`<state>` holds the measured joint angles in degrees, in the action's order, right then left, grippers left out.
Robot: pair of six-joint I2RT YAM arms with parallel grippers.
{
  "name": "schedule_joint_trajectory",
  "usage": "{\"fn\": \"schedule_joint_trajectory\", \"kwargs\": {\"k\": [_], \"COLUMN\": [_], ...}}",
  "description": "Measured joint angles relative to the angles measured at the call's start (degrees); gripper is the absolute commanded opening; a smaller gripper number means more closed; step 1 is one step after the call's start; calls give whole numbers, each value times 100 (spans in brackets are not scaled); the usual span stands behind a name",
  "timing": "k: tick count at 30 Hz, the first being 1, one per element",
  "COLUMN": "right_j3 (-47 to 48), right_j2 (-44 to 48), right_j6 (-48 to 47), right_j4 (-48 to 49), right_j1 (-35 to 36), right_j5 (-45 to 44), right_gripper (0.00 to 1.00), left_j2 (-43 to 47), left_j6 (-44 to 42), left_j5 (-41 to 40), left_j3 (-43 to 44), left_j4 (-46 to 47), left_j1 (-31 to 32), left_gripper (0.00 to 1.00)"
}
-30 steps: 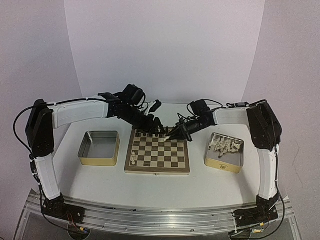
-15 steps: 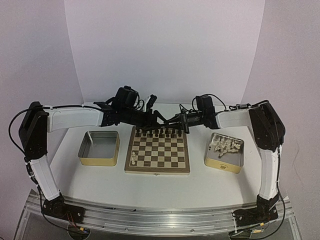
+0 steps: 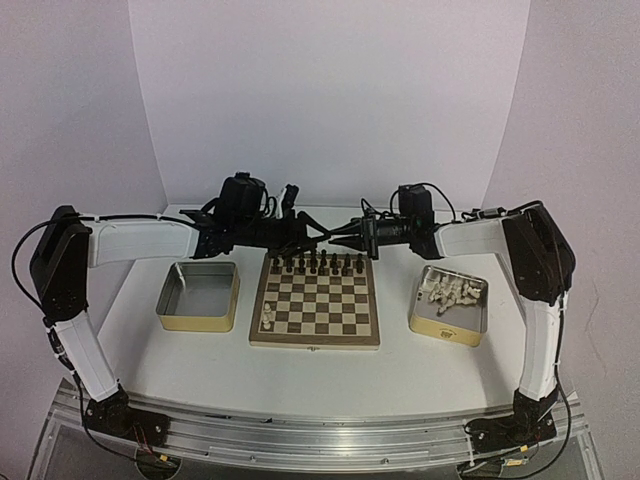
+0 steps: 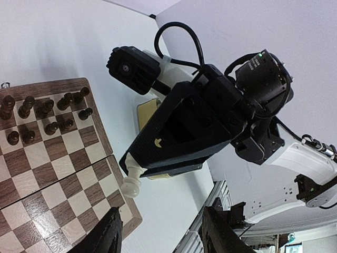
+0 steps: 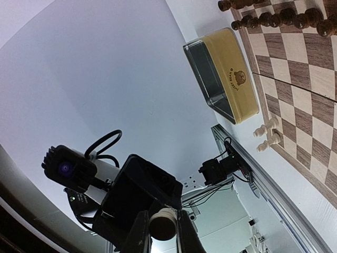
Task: Set up the chess pieces on the board
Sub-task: Place the chess piece on the chessboard.
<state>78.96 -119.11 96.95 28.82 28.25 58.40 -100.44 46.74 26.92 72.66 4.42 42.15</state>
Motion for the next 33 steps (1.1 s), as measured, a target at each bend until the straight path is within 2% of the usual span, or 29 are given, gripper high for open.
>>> {"fn": "schedule_joint_trajectory", "kwargs": {"k": [10, 26, 33], "right_j3": [0, 0, 0], "right_j2": [0, 0, 0], "right_j6": [250, 448, 514], "right_j4": [357, 602, 692], "right_j1": [0, 0, 0], "right_j5": [-1, 3, 6], "right_gripper": [0, 0, 0], "left_j2": [-88, -288, -302], "left_j6": [167, 323, 457], "left_j5": [-9, -262, -324], "left_j3": [35, 105, 116], "left_j4": [105, 450, 641], "left_j1": [0, -10, -37], "left_gripper": [36, 33, 27]}}
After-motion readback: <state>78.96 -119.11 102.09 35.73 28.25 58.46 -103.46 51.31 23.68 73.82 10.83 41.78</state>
